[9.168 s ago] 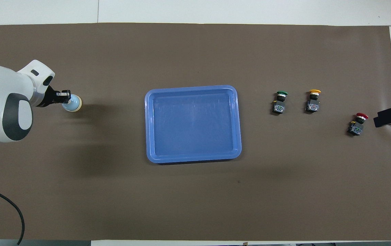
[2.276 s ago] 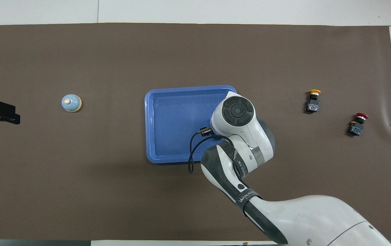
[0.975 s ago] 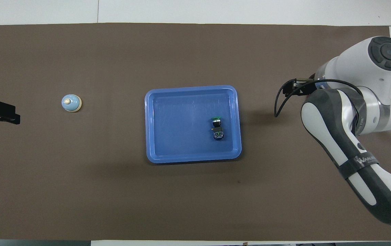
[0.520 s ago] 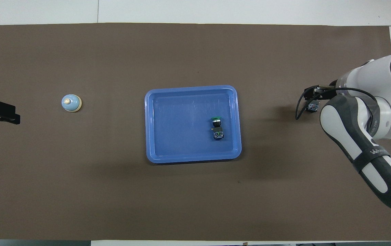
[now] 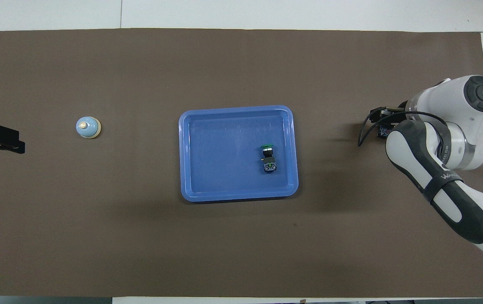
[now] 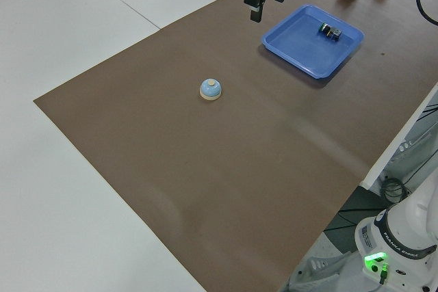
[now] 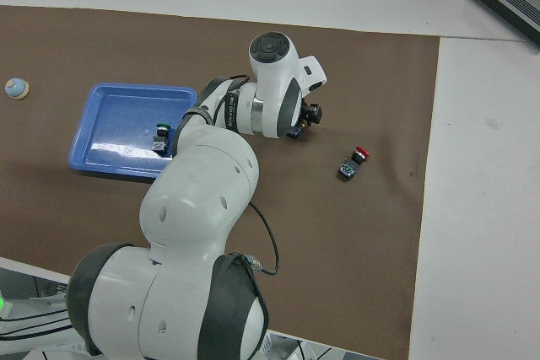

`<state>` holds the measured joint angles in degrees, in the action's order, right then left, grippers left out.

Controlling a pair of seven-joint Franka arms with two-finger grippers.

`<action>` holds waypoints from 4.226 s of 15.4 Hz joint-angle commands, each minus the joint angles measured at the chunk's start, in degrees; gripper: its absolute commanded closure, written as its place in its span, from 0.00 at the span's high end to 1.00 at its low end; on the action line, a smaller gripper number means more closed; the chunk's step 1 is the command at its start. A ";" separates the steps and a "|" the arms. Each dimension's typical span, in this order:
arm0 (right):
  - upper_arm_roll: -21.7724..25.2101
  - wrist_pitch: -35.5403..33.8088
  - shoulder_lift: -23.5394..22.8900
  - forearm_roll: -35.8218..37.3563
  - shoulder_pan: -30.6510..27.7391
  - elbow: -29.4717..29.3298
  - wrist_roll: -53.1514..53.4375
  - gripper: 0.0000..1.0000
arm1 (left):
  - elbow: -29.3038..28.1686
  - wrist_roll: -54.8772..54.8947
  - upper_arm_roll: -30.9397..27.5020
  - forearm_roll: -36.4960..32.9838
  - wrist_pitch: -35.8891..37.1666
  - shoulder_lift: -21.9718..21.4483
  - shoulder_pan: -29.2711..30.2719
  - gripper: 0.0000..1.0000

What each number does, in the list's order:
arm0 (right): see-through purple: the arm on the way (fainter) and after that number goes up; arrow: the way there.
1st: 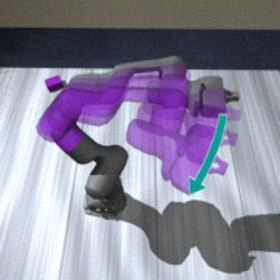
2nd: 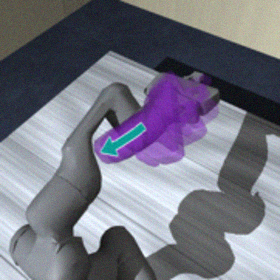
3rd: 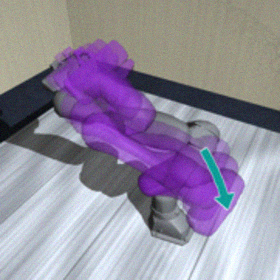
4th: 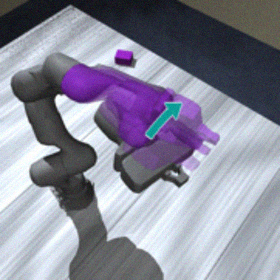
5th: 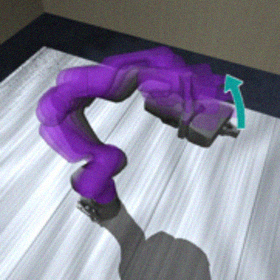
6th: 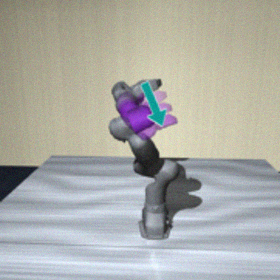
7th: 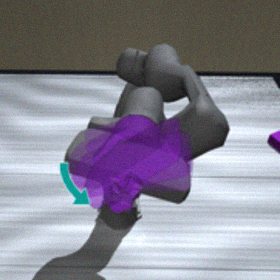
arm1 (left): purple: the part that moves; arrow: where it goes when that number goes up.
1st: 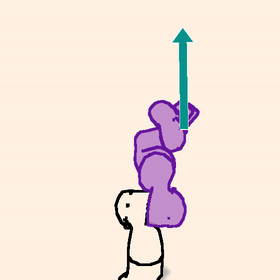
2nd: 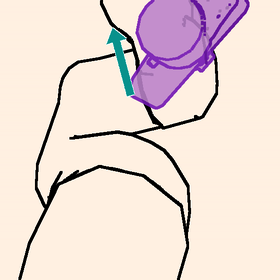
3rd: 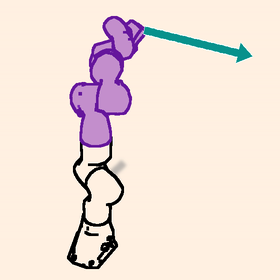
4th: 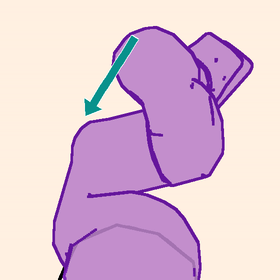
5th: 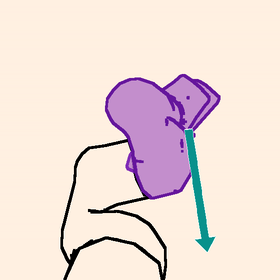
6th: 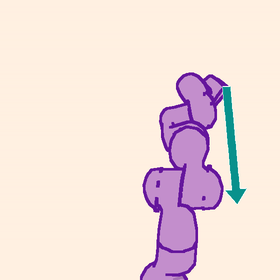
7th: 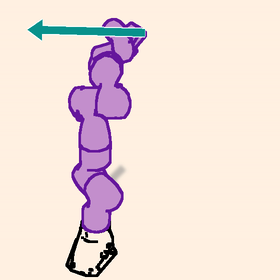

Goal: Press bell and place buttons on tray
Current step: 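Move the right gripper back to the yellow-capped button, then grasp the yellow button and carry it over the tray, then lower the yellow button into the tray and release it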

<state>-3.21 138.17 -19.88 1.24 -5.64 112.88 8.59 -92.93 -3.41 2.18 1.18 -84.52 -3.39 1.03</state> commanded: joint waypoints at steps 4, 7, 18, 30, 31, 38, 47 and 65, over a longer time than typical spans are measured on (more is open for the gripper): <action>-0.57 4.03 0.37 0.52 -0.60 3.05 -0.15 0.48 | 0.91 -0.46 -0.15 0.14 1.38 0.14 -0.06 1.00; -0.66 3.77 0.37 0.52 -0.51 2.97 -0.06 0.00 | 0.91 -0.55 -0.15 0.14 1.38 0.14 -0.06 1.00; -1.19 -18.44 1.51 -0.53 8.08 -13.45 8.17 0.00 | 0.91 -0.46 -0.15 0.14 1.38 0.14 -0.06 1.00; -1.10 -20.67 -2.52 -2.56 31.73 -19.53 26.21 0.00 | 0.91 -0.46 -0.15 0.14 1.38 0.14 -0.06 1.00; -1.10 -20.06 -4.27 -2.47 33.23 -20.84 27.35 0.00 | 0.91 -0.55 -0.15 0.14 1.38 0.14 -0.06 1.00; -1.10 -11.53 -8.95 -1.76 37.29 -19.36 28.42 0.00 | 0.91 -0.55 -0.15 0.14 1.38 0.14 -0.06 1.00; -1.10 -1.24 -7.45 -1.76 37.55 -10.66 28.50 0.00 | 0.91 -0.46 -0.15 0.14 1.38 0.14 -0.06 1.00; -0.48 -28.56 4.67 -2.64 20.17 -18.83 22.99 1.00 | 0.91 -0.46 -0.15 0.14 1.38 0.14 -0.06 1.00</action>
<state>-2.97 111.59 -17.45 -0.54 18.82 92.79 35.99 -92.93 -3.41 2.18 1.18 -84.52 -3.39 1.03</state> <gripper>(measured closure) 0.000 0.000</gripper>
